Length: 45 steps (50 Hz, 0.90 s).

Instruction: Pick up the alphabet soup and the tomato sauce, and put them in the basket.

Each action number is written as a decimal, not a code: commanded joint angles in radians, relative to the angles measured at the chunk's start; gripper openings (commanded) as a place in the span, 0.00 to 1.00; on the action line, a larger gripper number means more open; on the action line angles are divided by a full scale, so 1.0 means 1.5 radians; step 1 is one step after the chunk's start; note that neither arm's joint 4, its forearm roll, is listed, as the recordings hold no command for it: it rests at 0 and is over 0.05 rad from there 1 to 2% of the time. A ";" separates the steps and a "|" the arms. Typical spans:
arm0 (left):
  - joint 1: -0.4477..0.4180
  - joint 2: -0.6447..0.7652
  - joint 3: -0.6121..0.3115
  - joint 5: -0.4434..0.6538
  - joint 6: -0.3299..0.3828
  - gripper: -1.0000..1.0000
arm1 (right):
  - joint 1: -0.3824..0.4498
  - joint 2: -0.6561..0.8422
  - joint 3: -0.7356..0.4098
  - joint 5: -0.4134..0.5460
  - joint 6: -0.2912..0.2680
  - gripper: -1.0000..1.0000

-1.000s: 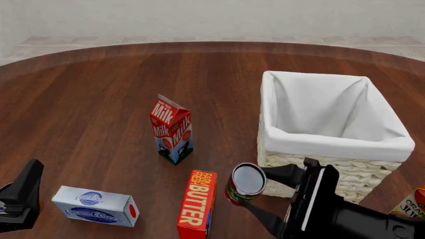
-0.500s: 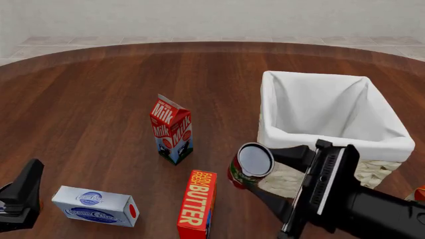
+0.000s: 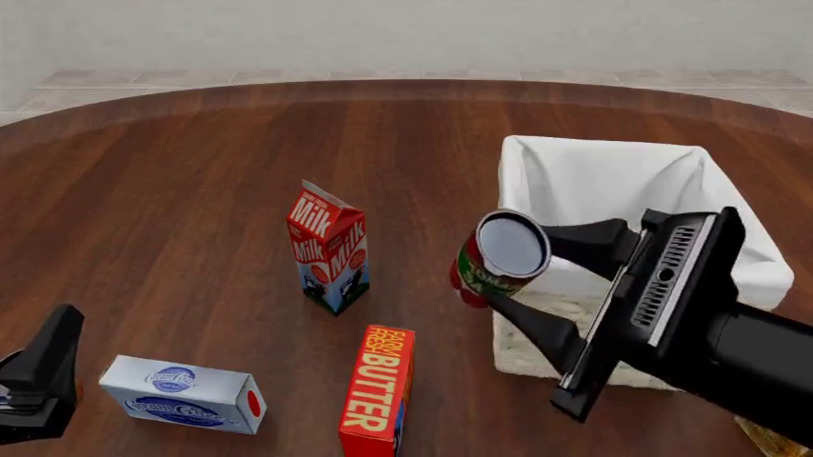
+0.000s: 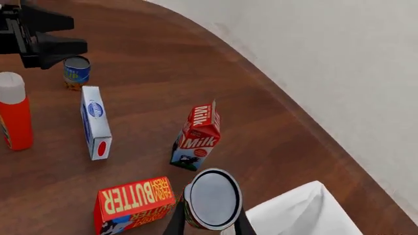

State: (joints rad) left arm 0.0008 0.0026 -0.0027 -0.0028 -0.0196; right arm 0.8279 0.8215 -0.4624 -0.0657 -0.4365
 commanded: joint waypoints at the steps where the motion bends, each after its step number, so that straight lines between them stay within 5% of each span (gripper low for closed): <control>1: 0.000 0.000 0.000 0.000 0.000 1.00 | -0.022 -0.005 -0.039 0.024 -0.006 0.00; 45: -0.002 -0.001 0.000 0.002 -0.002 1.00 | -0.162 0.044 -0.186 0.088 -0.052 0.00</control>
State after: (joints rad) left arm -0.0017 0.0059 -0.0025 -0.0048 -0.0212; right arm 0.6324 0.8659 -0.7053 0.0596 -0.5206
